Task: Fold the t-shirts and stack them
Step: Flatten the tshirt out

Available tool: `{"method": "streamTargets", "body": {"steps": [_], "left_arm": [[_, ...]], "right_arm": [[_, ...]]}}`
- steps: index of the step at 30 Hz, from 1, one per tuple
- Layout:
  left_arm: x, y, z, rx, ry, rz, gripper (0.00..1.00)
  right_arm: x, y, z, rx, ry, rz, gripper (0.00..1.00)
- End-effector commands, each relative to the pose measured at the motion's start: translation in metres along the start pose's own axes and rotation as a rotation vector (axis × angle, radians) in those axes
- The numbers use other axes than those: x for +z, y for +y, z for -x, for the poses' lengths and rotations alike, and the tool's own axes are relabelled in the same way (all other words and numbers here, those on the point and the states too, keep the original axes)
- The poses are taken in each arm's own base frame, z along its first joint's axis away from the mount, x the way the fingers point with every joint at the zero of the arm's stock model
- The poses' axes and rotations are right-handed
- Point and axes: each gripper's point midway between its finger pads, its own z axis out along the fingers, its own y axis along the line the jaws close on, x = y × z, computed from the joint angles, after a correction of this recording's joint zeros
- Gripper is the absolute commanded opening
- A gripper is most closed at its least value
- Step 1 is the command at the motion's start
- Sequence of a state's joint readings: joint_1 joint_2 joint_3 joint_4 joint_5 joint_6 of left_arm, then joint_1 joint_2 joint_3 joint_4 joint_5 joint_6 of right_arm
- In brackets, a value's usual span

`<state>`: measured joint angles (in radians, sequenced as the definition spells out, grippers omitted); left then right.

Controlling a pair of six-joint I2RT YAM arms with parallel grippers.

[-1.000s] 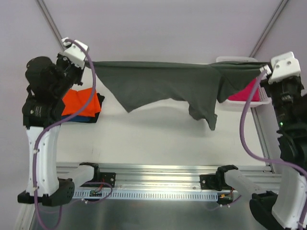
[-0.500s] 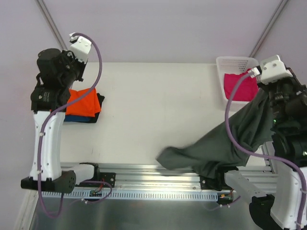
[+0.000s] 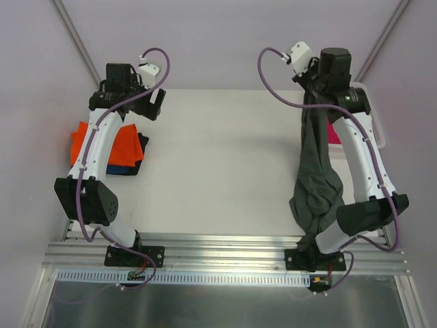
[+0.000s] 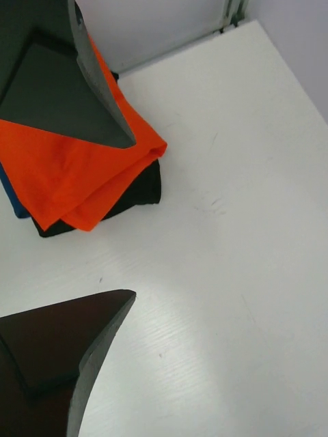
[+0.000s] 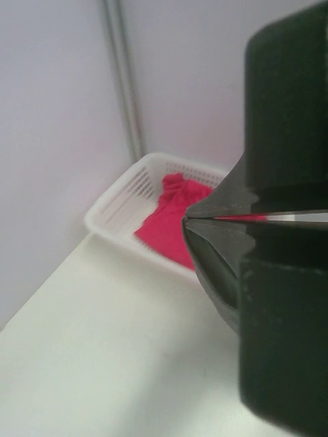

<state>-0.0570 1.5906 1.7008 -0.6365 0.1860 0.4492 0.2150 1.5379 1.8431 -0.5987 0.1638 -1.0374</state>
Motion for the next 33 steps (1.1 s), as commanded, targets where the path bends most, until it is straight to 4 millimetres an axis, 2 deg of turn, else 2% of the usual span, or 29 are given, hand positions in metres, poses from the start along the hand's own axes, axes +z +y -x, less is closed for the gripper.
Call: {"method": "streamTargets", "body": {"steps": [1, 2, 3, 5, 6, 9, 11, 12, 13, 14, 16, 18, 21, 22, 24, 25, 26, 27, 29, 30, 31, 32, 33], "left_arm": [[0.006, -0.009, 0.008, -0.148, -0.037, -0.063, 0.86], [0.01, -0.003, 0.006, -0.184, -0.029, -0.055, 0.87], [0.006, 0.002, 0.011, -0.234, -0.042, -0.04, 0.9], [0.0, 0.008, 0.016, -0.284, -0.058, -0.017, 0.92], [-0.006, 0.018, 0.015, -0.297, -0.065, 0.011, 0.94], [-0.022, 0.024, 0.02, -0.277, -0.091, 0.045, 0.94], [-0.034, 0.021, 0.025, -0.269, -0.116, 0.046, 0.93], [-0.036, 0.019, 0.024, -0.274, -0.119, 0.036, 0.93], [-0.045, 0.017, 0.028, -0.273, -0.137, 0.037, 0.93], [-0.047, 0.014, 0.027, -0.28, -0.141, 0.028, 0.92], [-0.055, 0.011, 0.028, -0.282, -0.153, 0.03, 0.92], [-0.059, 0.011, 0.028, -0.278, -0.159, 0.037, 0.91], [-0.067, 0.019, 0.029, -0.271, -0.164, 0.092, 0.92], [-0.071, 0.022, 0.029, -0.268, -0.166, 0.112, 0.92], [-0.074, 0.032, 0.026, -0.261, -0.158, 0.168, 0.93], [-0.078, 0.037, 0.025, -0.267, -0.161, 0.187, 0.94], [-0.08, 0.041, 0.024, -0.277, -0.163, 0.202, 0.95], [-0.082, 0.044, 0.023, -0.284, -0.164, 0.216, 0.96], [-0.088, 0.052, 0.022, -0.302, -0.173, 0.246, 0.96], [-0.09, 0.057, 0.022, -0.31, -0.176, 0.271, 0.96], [-0.092, 0.061, 0.022, -0.321, -0.179, 0.284, 0.96], [-0.096, 0.065, 0.024, -0.338, -0.189, 0.299, 0.96], [-0.096, 0.067, 0.025, -0.342, -0.193, 0.304, 0.96]], "right_arm": [[-0.046, -0.015, 0.105, 0.084, -0.33, 0.01, 0.01], [-0.059, -0.02, 0.124, 0.102, -0.388, 0.014, 0.01], [-0.067, -0.007, 0.145, 0.091, -0.453, 0.064, 0.01], [-0.084, -0.006, 0.171, 0.1, -0.541, 0.084, 0.01], [-0.095, 0.002, 0.186, 0.103, -0.591, 0.114, 0.01], [-0.117, 0.006, 0.21, 0.074, -0.678, 0.108, 0.01], [-0.113, 0.011, 0.208, 0.04, -0.675, 0.103, 0.01], [-0.112, 0.007, 0.202, 0.035, -0.66, 0.075, 0.01], [-0.084, 0.028, 0.184, -0.012, -0.593, 0.103, 0.01], [-0.075, 0.028, 0.181, -0.023, -0.594, 0.082, 0.01], [-0.048, 0.038, 0.159, -0.05, -0.523, 0.082, 0.01], [-0.031, 0.037, 0.15, -0.039, -0.477, 0.077, 0.01], [-0.025, 0.019, 0.138, -0.046, -0.403, 0.005, 0.01], [-0.029, 0.015, 0.138, -0.057, -0.396, -0.002, 0.0], [-0.044, 0.02, 0.137, -0.099, -0.386, 0.046, 0.01], [-0.058, 0.019, 0.14, -0.087, -0.408, 0.061, 0.01], [-0.07, 0.026, 0.14, -0.048, -0.423, 0.111, 0.01], [-0.085, 0.044, 0.153, -0.052, -0.5, 0.206, 0.01], [-0.112, 0.059, 0.166, -0.061, -0.567, 0.267, 0.01], [-0.127, 0.075, 0.18, -0.069, -0.626, 0.322, 0.01], [-0.134, 0.079, 0.188, -0.059, -0.656, 0.343, 0.01], [-0.138, 0.092, 0.201, -0.06, -0.694, 0.384, 0.01], [-0.142, 0.088, 0.211, -0.052, -0.72, 0.38, 0.01]]}}
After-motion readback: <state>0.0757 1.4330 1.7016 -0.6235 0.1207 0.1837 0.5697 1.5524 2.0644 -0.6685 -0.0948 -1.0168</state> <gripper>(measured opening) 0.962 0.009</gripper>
